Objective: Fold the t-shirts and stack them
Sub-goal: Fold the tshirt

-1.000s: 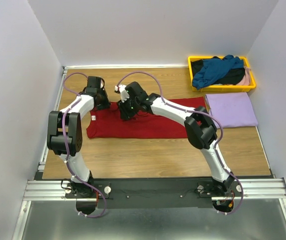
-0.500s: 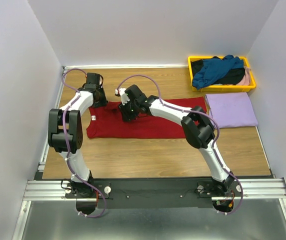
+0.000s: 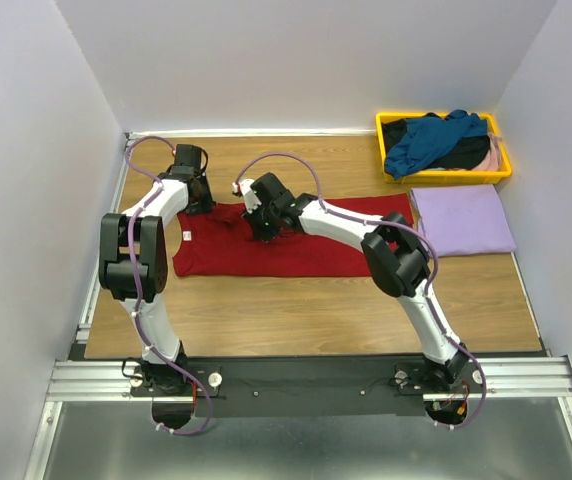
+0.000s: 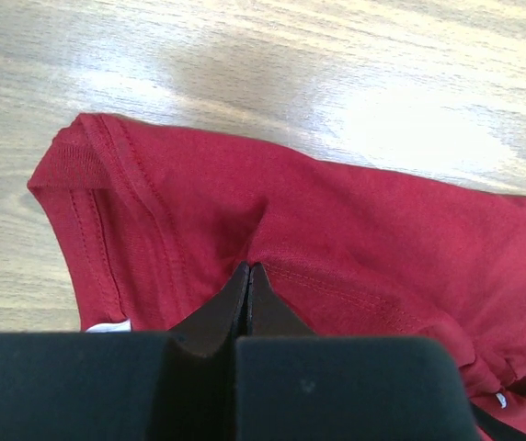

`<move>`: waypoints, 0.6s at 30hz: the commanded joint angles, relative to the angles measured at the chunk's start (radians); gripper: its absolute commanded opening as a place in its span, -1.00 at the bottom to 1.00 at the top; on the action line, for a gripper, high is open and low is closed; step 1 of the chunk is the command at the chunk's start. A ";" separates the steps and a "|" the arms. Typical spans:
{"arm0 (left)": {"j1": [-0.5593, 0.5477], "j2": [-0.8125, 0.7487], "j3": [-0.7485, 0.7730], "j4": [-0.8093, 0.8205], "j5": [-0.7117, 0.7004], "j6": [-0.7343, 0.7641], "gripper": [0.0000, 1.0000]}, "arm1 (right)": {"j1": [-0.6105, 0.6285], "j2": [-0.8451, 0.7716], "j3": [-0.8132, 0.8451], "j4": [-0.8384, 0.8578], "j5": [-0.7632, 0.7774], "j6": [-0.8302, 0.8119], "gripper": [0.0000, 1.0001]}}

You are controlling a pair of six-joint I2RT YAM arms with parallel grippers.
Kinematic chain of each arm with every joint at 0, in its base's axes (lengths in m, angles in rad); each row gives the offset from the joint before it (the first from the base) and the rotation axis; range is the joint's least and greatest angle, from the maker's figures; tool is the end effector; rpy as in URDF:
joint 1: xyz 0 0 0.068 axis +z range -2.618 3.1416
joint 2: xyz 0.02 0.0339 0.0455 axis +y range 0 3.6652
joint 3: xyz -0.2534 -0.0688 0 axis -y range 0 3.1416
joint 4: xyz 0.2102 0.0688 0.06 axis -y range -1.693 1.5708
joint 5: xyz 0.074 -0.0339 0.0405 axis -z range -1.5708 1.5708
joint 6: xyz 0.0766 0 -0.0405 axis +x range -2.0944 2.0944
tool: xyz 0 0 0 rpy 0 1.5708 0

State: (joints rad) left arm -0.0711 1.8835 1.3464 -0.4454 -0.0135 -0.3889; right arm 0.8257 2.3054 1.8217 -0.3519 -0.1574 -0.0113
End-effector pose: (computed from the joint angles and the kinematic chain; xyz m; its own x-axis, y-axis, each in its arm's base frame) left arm 0.3919 -0.0269 0.1733 -0.7919 -0.3237 -0.5178 -0.2558 0.9458 -0.2000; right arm 0.3331 0.3788 0.1459 -0.4939 -0.5518 -0.6720 -0.8029 0.5862 0.1087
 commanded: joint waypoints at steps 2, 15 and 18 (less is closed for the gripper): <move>0.005 0.016 0.030 -0.024 -0.042 0.010 -1.00 | 0.007 -0.053 -0.041 0.014 0.062 -0.027 -0.99; 0.005 0.066 0.117 -0.101 -0.072 0.018 -1.00 | -0.010 -0.126 -0.110 0.019 0.128 -0.078 -0.99; 0.005 0.065 0.135 -0.119 -0.072 0.021 -1.00 | -0.008 -0.147 -0.111 0.019 0.121 -0.087 -0.98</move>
State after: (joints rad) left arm -0.0715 1.9408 1.4441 -0.5205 -0.0536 -0.3851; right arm 0.8207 2.2181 1.7252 -0.3374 -0.0620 -0.0704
